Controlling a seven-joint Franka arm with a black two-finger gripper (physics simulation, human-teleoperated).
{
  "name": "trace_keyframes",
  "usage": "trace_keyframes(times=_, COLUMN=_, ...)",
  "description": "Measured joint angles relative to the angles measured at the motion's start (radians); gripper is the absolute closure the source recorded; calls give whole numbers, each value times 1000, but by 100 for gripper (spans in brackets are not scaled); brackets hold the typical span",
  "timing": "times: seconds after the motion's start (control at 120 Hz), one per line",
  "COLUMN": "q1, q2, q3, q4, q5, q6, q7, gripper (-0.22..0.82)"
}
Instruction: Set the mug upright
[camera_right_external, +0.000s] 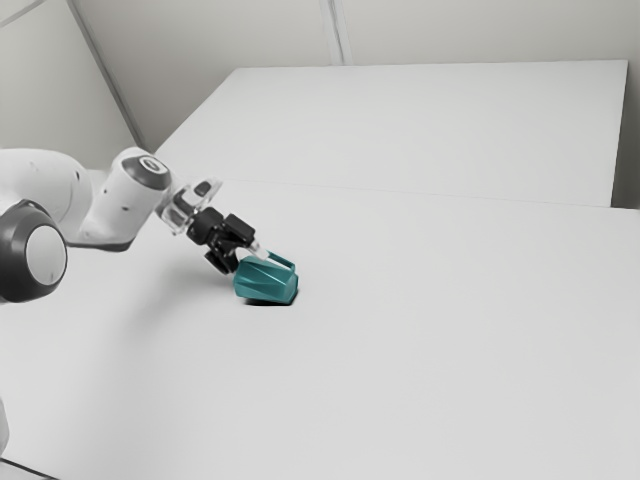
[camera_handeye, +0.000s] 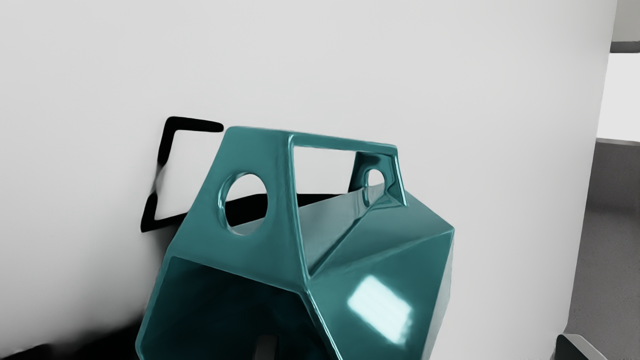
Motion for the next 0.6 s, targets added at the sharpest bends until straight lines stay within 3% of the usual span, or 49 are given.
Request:
trace_keyframes(times=0.192, q1=0, q2=-2, q3=-4, q4=-8, q5=-23, q6=1, q7=20, gripper=4)
trace_keyframes(times=0.442, q1=-2, q2=-2, q3=-25, q4=-7, q5=-53, q6=5, q7=40, gripper=52)
trace_keyframes(times=0.6, q1=-1, q2=-3, q3=-29, q4=-6, q5=-66, q6=7, q7=50, gripper=68)
